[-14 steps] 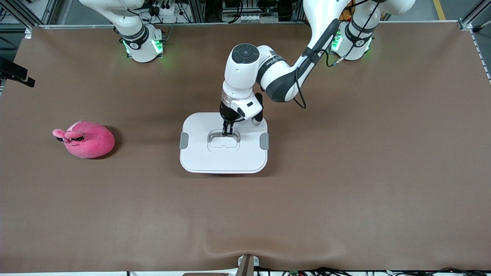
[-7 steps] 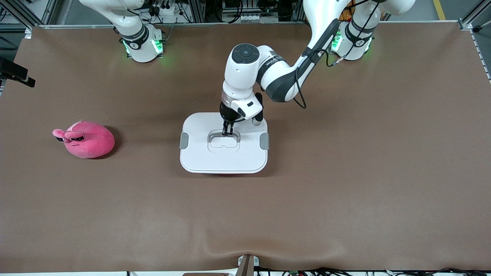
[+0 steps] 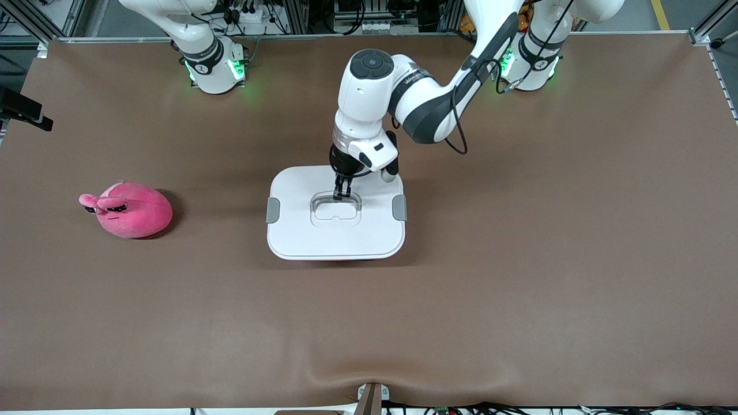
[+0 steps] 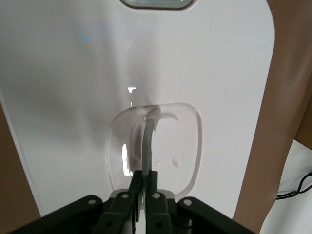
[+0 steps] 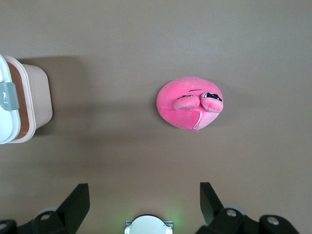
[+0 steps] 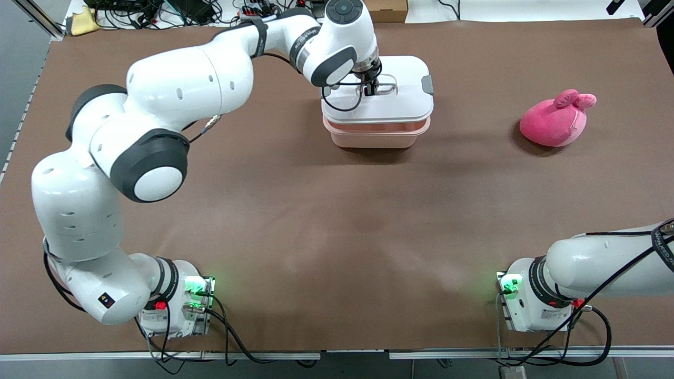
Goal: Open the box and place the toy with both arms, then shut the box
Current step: 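Lift the lid with the left gripper and slide it off the box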
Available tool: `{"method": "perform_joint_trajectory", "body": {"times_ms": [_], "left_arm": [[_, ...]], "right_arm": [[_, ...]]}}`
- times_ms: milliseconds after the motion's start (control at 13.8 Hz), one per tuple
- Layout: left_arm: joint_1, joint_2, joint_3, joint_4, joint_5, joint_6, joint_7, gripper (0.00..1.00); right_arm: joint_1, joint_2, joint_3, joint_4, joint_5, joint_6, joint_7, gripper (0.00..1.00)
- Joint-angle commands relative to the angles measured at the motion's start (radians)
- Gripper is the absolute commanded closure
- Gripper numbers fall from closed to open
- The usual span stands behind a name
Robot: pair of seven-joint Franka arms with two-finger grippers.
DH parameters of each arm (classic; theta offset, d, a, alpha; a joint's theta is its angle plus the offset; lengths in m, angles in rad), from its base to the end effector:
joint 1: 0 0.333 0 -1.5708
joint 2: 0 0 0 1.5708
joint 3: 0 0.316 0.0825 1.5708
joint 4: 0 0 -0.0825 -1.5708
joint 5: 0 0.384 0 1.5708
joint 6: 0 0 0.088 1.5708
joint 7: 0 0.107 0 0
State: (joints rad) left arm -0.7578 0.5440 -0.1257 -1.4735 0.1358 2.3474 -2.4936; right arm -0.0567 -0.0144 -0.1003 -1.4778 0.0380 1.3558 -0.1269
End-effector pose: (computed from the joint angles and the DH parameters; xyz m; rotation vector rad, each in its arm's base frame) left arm 0.4805 -0.5547 0.3989 1.9928 1.9717 0.0154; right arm 0.5211 -0.0782 0.6576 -3.0836 0.0369 0.1560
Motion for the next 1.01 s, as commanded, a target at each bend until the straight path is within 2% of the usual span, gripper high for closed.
{"method": "perform_joint_trajectory", "body": {"times_ms": [0, 289, 434, 579, 723, 940], "left_arm": [[0.0, -0.045, 0.009, -0.008, 0.027, -0.051, -0.021, 1.0], [0.055, -0.114, 0.009, -0.014, 0.044, -0.129, 0.048, 1.0], [0.145, -0.156, -0.001, -0.034, 0.024, -0.158, 0.096, 1.0], [0.234, -0.229, -0.005, -0.13, 0.022, -0.146, 0.107, 1.0], [0.316, -0.326, -0.006, -0.253, 0.021, -0.036, 0.14, 1.0], [0.383, -0.403, -0.005, -0.355, -0.063, -0.02, 0.293, 1.0]], "right_arm": [[-0.015, -0.002, 0.01, 0.001, 0.019, -0.001, 0.003, 0.0], [-0.014, 0.008, 0.011, 0.007, 0.035, 0.0, 0.003, 0.0], [-0.014, 0.011, 0.011, 0.007, 0.04, 0.0, 0.001, 0.0], [-0.014, 0.017, 0.011, 0.007, 0.04, 0.002, 0.001, 0.0], [-0.018, 0.03, 0.011, 0.007, 0.04, 0.002, 0.001, 0.0], [-0.015, 0.034, 0.011, 0.007, 0.039, -0.003, 0.001, 0.0]]}}
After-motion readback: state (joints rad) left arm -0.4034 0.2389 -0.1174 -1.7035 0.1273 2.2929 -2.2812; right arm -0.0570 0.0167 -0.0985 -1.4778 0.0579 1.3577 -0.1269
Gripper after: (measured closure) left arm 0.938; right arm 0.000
